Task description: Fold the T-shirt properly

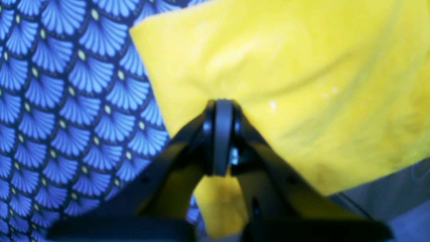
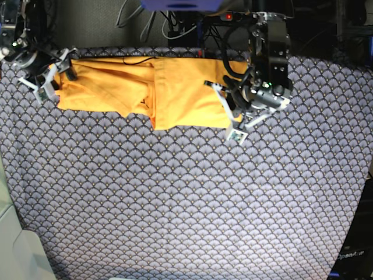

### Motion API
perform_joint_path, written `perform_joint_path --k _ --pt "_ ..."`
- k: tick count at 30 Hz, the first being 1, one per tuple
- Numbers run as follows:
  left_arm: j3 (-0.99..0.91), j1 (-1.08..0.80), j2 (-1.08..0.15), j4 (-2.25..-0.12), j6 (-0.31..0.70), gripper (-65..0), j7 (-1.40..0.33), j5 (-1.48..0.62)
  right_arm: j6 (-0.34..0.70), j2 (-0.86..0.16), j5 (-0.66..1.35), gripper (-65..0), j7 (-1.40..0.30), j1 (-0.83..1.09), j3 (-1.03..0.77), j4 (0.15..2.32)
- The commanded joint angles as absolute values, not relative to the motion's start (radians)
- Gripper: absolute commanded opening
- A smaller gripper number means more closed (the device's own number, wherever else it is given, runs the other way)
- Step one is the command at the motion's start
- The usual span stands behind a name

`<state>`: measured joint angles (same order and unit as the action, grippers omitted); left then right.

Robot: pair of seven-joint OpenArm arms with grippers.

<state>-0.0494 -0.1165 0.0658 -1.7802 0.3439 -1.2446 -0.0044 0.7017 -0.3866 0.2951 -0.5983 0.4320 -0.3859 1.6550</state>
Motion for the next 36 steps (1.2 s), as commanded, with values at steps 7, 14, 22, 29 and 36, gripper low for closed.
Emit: perform_joint_path --k 7,14,22,29,36 --pt "-0.045 -0.11 0.07 -1.788 0.346 -65.0 -1.19 -0.01 0.698 -0.374 0.306 -28.7 -0.763 0.403 -0.529 1.804" --pt "-0.05 -0.11 0.07 -1.79 0.346 -65.0 -1.19 -0.01 0.698 -0.367 0.463 -28.6 -0.929 0.392 -0.532 1.828" --pt "-0.047 -0.11 0.041 -1.799 0.348 -65.0 -1.199 -0.015 0.698 -0.367 0.565 -22.2 -1.049 0.292 -0.532 1.735" --pt "-0.054 -0.11 0.024 -1.799 0.348 -65.0 -1.199 -0.015 0.698 -0.392 0.656 -22.0 -1.139 0.197 -0.533 1.535" --pt "-0.054 -0.11 0.015 -1.799 0.348 -65.0 -1.196 -0.015 0.698 -0.401 0.796 -22.3 -1.196 0.203 -0.535 1.508"
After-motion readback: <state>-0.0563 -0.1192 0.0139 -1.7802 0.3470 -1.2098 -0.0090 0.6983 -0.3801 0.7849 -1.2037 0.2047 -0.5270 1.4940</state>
